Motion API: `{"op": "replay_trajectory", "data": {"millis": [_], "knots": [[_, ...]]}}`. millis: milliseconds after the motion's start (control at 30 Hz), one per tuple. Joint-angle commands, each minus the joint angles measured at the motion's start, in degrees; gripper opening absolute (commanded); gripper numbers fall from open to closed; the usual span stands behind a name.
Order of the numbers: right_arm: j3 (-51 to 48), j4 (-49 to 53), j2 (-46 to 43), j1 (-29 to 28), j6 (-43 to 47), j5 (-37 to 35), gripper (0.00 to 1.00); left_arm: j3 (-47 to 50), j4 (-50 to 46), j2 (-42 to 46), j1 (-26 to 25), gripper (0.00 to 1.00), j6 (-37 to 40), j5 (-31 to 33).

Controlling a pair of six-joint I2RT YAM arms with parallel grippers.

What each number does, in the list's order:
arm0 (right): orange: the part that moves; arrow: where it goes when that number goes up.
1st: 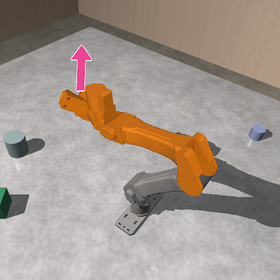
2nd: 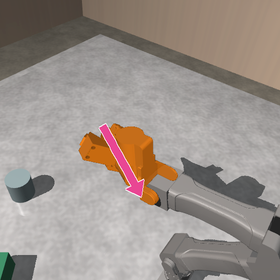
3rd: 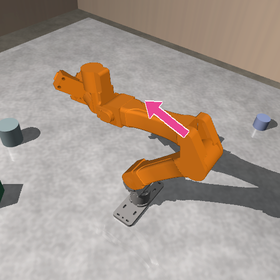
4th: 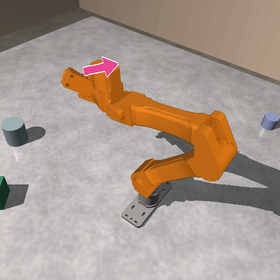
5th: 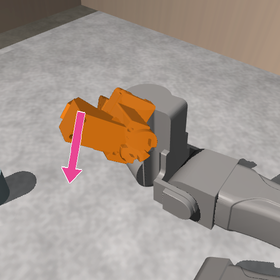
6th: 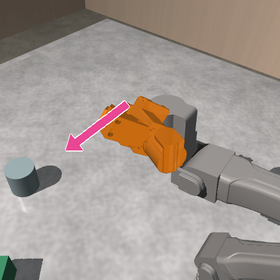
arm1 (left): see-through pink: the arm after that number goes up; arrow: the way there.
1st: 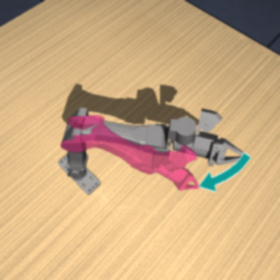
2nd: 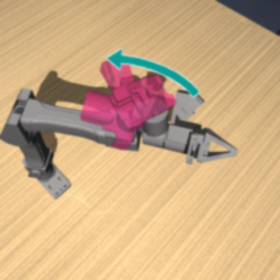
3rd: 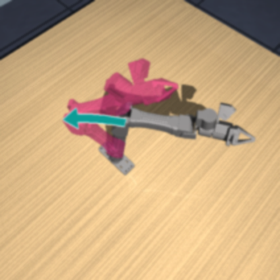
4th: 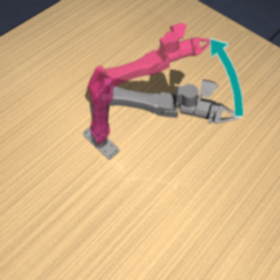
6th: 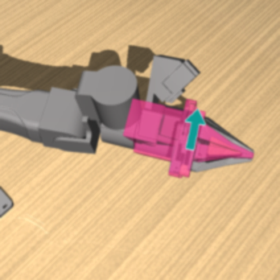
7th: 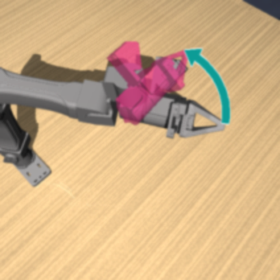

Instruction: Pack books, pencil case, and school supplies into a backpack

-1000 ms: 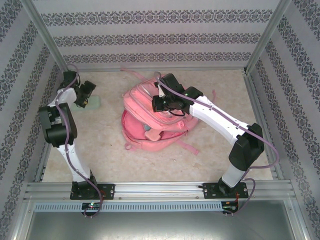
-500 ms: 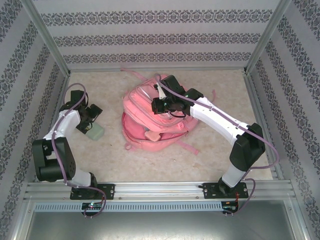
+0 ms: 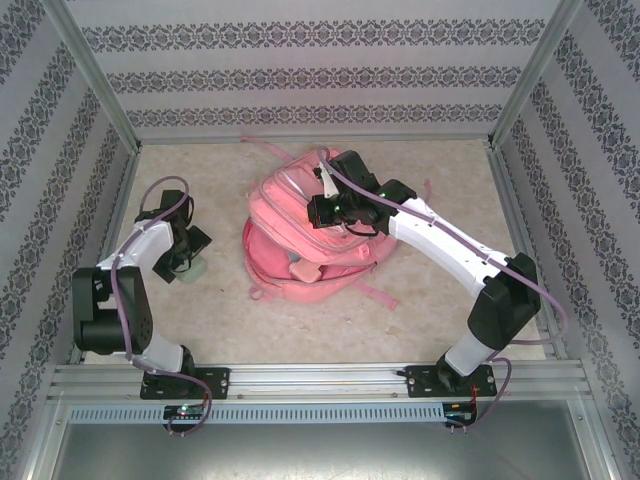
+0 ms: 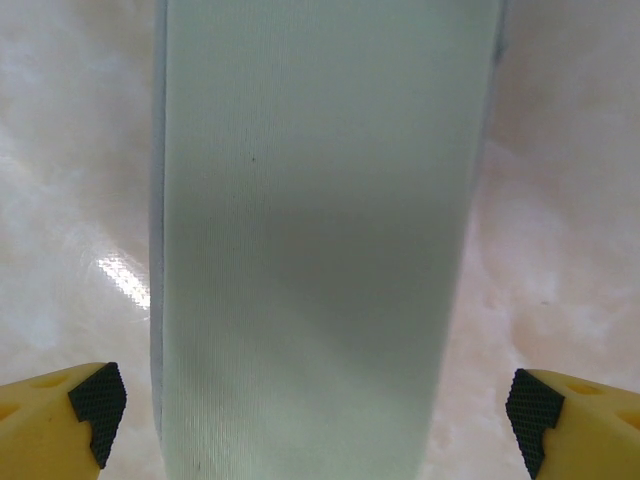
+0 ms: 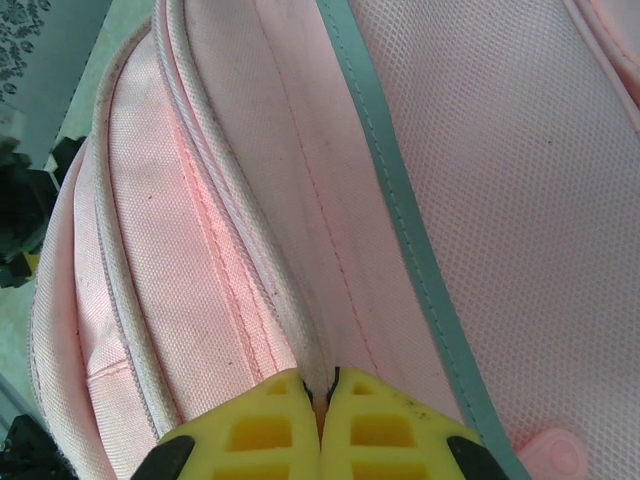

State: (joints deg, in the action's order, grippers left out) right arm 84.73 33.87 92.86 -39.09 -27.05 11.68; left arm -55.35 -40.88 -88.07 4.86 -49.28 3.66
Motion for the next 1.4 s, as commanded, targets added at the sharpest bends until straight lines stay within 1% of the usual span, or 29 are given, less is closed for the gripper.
{"op": "replay_trajectory", "data": {"millis": [0,67,233,333,433,500,567,633,767,867,967,1100,1233,1367], "knots": [[-0.7,-1.7,-3.9,0.0,-0.9,2.2,0.00,0.2,-0.6,-2.4,-0.2,1.00,3.3,1.2],[-1.0,-1.7,-4.2,0.0,-1.0,2.1,0.00,0.2,1.2,-3.7,-0.2,1.00,4.1,-0.1],[-1.3,-1.8,-4.4,0.0,-1.4,2.2,0.00,0.0,2.0,-6.0,-0.2,0.99,4.9,1.0],[-1.4,-1.8,-4.5,-0.1,-1.6,1.9,0.00,1.1,3.0,-5.7,-0.2,0.92,4.8,1.7],[-1.1,-1.6,-4.6,-0.2,-1.6,1.6,0.00,2.6,4.4,-4.7,-0.2,0.80,4.9,0.9],[-0.8,-1.2,-4.6,-0.1,-1.5,1.0,0.00,3.2,4.4,-3.1,-0.3,0.73,5.0,0.3],[-0.5,-0.9,-4.6,0.0,-1.5,0.6,0.00,3.6,4.1,-1.3,-0.3,0.72,5.3,-0.2],[0.1,-0.6,-4.4,0.0,-1.5,0.2,0.00,3.3,3.3,0.8,-0.4,0.68,5.8,-1.0],[0.9,-0.1,-4.0,0.1,-1.5,-0.8,0.00,2.9,1.2,6.3,-1.7,0.67,5.9,-3.5],[1.2,-0.4,-4.0,0.8,-2.0,-1.1,0.00,3.7,1.1,11.6,-3.7,0.67,5.0,-7.0],[1.7,-1.0,-3.8,2.1,-2.6,-0.3,0.00,4.4,1.6,16.3,-7.5,0.64,2.8,-10.6],[2.7,-1.3,-3.5,3.4,-2.8,0.4,0.00,3.8,3.3,19.7,-16.7,0.64,-1.3,-11.2],[2.8,-1.6,-3.3,3.5,-3.2,1.2,0.00,4.0,9.1,19.4,-25.5,0.64,-6.6,-11.8],[1.8,-2.2,-3.8,3.4,-3.8,1.6,0.00,4.2,15.5,15.9,-31.4,0.64,-10.9,-12.5]]}}
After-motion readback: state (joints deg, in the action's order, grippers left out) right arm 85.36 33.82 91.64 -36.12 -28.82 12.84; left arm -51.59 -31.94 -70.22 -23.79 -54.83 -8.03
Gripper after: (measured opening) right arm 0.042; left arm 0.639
